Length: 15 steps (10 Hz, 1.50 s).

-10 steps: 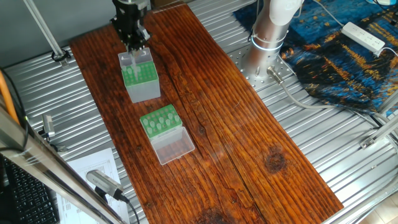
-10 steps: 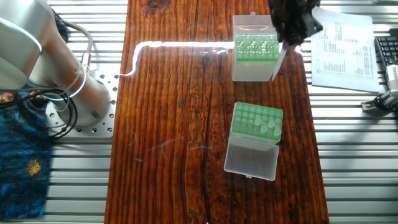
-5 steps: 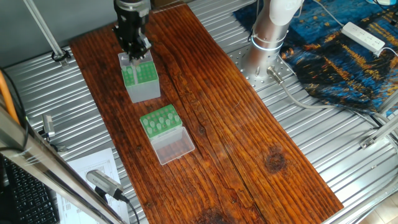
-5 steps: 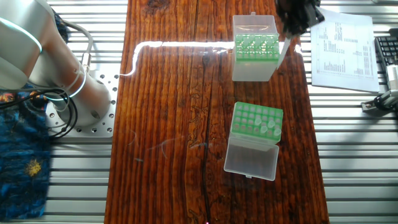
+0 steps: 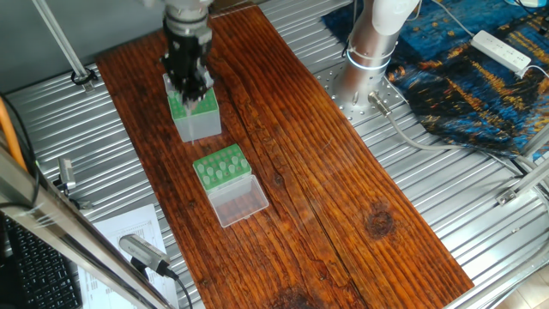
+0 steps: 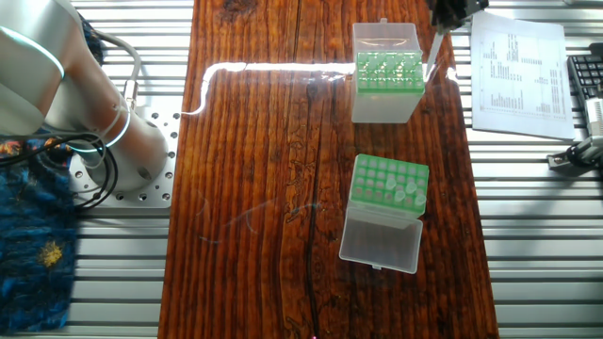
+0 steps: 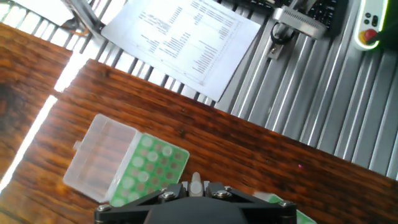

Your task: Transfer all large pipette tips from one holder to another

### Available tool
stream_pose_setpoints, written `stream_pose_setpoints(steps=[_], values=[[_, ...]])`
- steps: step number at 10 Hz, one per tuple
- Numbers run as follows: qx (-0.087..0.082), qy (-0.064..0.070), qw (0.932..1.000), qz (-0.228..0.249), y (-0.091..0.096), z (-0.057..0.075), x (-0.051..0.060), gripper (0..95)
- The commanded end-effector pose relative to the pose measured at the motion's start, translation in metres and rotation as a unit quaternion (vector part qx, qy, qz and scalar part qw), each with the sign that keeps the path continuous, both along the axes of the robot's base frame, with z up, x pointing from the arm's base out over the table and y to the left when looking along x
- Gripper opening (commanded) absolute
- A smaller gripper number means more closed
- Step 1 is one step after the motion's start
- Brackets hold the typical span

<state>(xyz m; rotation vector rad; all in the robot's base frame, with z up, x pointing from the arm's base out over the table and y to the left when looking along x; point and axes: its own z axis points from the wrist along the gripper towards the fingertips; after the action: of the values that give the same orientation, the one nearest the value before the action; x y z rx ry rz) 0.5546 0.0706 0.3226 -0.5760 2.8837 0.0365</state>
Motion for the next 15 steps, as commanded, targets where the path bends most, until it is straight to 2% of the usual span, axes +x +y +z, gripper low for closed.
stream_pose_setpoints(steps=[1, 2, 3, 6, 9, 11, 15], values=[[-0.002, 0.009, 1.0, -0.002, 0.004, -0.003, 0.001, 0.0], [-0.003, 0.022, 0.9997, 0.001, 0.004, -0.003, 0.0, 0.0], [-0.001, 0.026, 0.9997, 0.0, 0.005, -0.003, -0.001, 0.0], [0.005, 0.028, 0.9996, -0.005, 0.011, -0.006, -0.006, 0.0], [0.003, 0.027, 0.9996, 0.0, 0.013, -0.019, -0.012, 0.0], [0.003, 0.027, 0.9996, 0.006, 0.012, -0.021, -0.014, 0.0], [0.004, 0.028, 0.9996, 0.003, 0.02, -0.031, -0.012, 0.0]])
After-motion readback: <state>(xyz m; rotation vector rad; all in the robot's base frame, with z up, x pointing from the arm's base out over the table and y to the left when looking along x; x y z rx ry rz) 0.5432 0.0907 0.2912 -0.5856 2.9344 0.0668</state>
